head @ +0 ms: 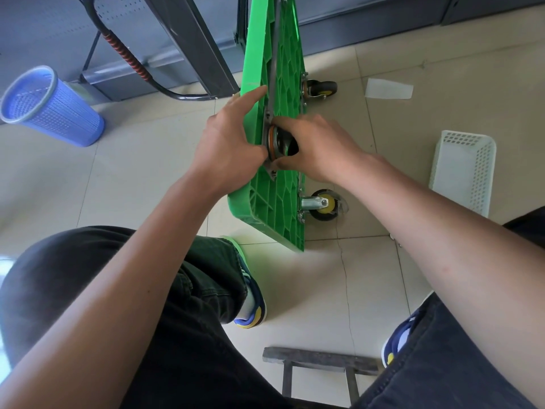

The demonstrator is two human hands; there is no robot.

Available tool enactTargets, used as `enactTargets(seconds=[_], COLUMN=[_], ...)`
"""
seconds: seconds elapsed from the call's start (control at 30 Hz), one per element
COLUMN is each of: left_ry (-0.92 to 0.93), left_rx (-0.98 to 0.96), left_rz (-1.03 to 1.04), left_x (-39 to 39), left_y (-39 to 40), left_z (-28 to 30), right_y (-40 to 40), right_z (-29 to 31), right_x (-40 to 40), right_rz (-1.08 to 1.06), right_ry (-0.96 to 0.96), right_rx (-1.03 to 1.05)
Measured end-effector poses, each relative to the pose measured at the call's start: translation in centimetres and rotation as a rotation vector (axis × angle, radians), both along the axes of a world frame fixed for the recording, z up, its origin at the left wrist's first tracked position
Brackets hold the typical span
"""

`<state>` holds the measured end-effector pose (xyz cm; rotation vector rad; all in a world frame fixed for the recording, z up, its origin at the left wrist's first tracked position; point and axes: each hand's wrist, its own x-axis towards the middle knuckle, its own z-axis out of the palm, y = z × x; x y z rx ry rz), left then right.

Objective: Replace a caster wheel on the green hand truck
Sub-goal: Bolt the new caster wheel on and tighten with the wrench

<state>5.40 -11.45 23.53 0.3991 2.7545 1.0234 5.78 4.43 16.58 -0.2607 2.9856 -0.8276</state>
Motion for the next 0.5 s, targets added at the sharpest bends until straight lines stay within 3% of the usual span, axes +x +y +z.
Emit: enactTargets(seconds=[0.5], left_ry=[0.04], left_rx=[-0.113], left_rz=[-0.016], left_x=[-0.66], left_y=[-0.27], left_z=[-0.47], right_y=[-0.06], right_z=[0.3], right_x=[0.19], right_rz=[-0.001], right_ry=[-0.024], right_rx=[0.041])
